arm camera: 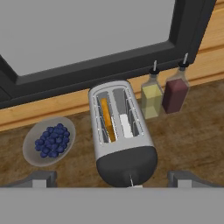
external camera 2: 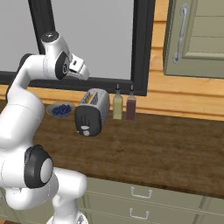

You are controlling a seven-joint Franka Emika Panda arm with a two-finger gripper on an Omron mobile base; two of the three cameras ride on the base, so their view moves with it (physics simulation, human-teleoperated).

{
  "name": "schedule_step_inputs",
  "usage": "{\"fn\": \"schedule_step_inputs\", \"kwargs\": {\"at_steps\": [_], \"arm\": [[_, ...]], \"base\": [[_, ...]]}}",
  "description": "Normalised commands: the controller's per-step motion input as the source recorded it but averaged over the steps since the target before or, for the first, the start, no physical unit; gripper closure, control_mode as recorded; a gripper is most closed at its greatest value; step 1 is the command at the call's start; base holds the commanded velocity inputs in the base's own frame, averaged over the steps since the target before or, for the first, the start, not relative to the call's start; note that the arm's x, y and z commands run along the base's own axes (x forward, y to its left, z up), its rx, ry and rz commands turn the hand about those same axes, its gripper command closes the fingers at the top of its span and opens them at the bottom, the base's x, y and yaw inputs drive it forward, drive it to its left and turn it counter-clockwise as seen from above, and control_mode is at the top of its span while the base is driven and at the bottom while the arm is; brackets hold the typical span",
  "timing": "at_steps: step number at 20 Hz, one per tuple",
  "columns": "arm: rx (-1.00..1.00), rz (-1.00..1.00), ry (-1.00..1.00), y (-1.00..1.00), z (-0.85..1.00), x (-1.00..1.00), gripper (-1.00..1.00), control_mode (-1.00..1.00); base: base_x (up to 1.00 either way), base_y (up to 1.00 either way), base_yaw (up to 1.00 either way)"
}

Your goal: Start the toaster. Once the lever pops up, take the bread to the plate on the dining counter.

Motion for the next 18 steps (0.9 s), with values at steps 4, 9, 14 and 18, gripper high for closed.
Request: {"fn": "schedule_step_inputs", "kwargs": {"at_steps": [4, 9, 14, 18], "arm": [[0.0, 0.0, 0.0, 0.0, 0.0, 0.0, -1.0, -1.0], [0.0, 0.0, 0.0, 0.0, 0.0, 0.0, -1.0, -1.0], [0.0, 0.0, 0.0, 0.0, 0.0, 0.0, -1.0, -1.0], [0.0, 0.0, 0.0, 0.0, 0.0, 0.0, -1.0, -1.0]], "base": [[0.0, 0.0, 0.0], [0.0, 0.0, 0.0], [0.0, 0.0, 0.0], [0.0, 0.0, 0.0]]}}
